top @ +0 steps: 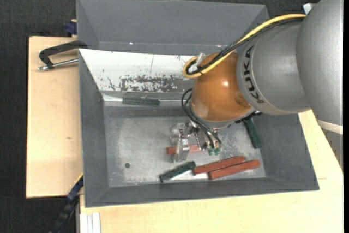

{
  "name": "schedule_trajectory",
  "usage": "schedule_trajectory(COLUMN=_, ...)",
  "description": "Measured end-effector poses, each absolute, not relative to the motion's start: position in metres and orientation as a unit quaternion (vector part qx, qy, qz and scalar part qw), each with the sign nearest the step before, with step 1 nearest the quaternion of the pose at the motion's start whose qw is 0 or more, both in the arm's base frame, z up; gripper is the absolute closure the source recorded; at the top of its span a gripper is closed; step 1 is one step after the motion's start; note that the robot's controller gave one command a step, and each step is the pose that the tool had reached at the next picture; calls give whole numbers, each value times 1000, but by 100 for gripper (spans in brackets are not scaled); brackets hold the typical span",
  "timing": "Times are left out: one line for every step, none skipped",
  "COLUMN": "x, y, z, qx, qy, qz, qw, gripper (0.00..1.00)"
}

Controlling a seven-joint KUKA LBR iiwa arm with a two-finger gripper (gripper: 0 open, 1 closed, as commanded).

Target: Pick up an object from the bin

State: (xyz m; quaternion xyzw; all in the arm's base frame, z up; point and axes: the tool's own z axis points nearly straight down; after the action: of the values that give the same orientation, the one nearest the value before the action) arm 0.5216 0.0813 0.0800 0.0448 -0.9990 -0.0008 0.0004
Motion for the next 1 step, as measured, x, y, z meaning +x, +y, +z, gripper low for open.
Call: schedule_trajectory(x=522, y=81, z=129, qx=46, qy=-999, qz=-1, qw=-3, gripper=100)
